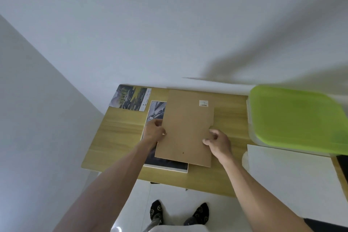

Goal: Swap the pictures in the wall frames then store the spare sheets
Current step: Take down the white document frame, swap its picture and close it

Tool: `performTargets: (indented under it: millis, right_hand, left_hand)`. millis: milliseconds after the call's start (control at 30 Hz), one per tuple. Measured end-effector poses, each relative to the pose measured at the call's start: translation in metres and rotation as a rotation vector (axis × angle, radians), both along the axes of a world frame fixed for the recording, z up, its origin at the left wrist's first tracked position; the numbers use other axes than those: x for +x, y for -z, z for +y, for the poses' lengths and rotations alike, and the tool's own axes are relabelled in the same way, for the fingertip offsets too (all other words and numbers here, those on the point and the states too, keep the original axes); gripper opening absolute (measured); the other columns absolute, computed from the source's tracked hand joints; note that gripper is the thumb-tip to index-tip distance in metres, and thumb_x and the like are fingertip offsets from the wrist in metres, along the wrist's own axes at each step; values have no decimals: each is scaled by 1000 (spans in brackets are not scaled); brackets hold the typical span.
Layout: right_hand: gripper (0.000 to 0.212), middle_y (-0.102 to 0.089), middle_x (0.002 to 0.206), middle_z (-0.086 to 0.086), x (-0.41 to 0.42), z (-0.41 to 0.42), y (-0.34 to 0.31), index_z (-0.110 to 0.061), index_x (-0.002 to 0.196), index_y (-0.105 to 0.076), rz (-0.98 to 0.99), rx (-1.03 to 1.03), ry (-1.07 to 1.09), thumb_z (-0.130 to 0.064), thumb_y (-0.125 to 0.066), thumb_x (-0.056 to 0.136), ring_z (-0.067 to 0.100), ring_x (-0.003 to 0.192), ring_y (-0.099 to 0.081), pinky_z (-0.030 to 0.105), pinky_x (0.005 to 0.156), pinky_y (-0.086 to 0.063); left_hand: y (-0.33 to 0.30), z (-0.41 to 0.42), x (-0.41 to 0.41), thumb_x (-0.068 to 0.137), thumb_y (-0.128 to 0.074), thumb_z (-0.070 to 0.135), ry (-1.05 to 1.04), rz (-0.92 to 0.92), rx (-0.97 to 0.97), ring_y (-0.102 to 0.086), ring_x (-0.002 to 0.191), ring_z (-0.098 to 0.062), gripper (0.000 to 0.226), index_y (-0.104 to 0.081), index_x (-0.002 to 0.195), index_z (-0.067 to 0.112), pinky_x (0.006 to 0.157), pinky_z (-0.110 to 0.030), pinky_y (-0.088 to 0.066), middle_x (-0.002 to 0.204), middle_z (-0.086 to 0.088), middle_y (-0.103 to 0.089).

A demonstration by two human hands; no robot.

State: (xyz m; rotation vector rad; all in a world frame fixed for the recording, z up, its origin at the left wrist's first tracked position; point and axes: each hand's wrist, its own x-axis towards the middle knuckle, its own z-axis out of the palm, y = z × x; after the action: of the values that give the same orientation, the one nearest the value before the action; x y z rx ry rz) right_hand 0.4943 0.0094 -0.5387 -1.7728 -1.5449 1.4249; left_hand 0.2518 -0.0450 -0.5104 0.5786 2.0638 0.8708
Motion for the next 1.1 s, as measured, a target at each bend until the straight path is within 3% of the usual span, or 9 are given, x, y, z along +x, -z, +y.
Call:
performTargets:
  millis: [67,300,400,500,600,700,867,1000,1100]
  right_hand:
    - [58,-64,122,6,-19,-8,-1,-11,133,-59,-34,16,-41,-7,-78,79,16,102,-60,22,83,-46]
    - [56,-57,90,-1,-62,-32,-1,-10,132,-59,-143,110,-141,2,-72,79,4,72,-56,9,60,-41]
    - [52,-52,86,-5,-72,-39,-2,-8,130,-60,-185,133,-142,5,-69,81,2,69,-54,7,55,-41]
    - [51,-53,88,-3,-80,-46,3,-6,127,-61,-222,117,-135,8,-67,79,9,70,-57,10,56,-43]
    - [51,-56,106,9,-82,-53,8,-12,128,-61,-248,94,-117,4,-65,80,17,82,-60,11,60,-41]
    - [50,-55,110,10,-83,-57,9,-11,128,-61,-259,82,-105,4,-65,81,18,85,-59,12,62,-41]
    - [53,-56,103,6,-87,-59,11,-6,130,-61,-288,66,-88,5,-71,78,21,93,-59,24,78,-44]
    - [55,-61,116,12,-91,-59,12,-6,133,-59,-345,57,-102,5,-70,81,24,109,-60,23,87,-45]
    - [55,-59,126,15,-96,-58,13,-8,136,-58,-376,30,-95,5,-66,83,23,108,-59,24,88,-46]
  left_hand:
    - [-1,-13,-19,63,-63,-10,-40,18,0,-65,91,-23,47,-70,101,17,80,-37,-56,97,-2,-70]
    - [4,-42,-60,65,-62,-11,-100,11,46,-66,84,-25,51,-69,108,16,56,-25,-45,91,-7,-71]
    - [6,-49,-69,67,-61,-11,-92,11,48,-65,81,-22,50,-69,108,18,56,-25,-44,88,-4,-71]
    - [14,-56,-78,67,-61,-12,-100,-15,31,-65,83,-23,51,-70,109,15,60,-27,-47,89,-4,-71]
    - [21,-62,-82,66,-62,-12,-68,-41,6,-64,80,-20,53,-72,110,15,60,-24,-47,89,-2,-72]
    - [29,-66,-87,66,-63,-11,-17,-36,-14,-64,91,-20,60,-71,117,18,73,-26,-47,92,-1,-72]
    - [34,-67,-89,72,-62,-13,57,-20,-22,-57,82,-13,60,-66,125,14,63,-17,-41,88,2,-64]
    - [39,-65,-91,73,-61,-10,154,63,-66,-61,104,-12,49,-72,117,11,78,-19,-44,118,2,-70]
    - [42,-63,-93,72,-63,-10,188,95,-79,-62,107,-17,43,-75,109,9,79,-20,-45,121,-1,-69]
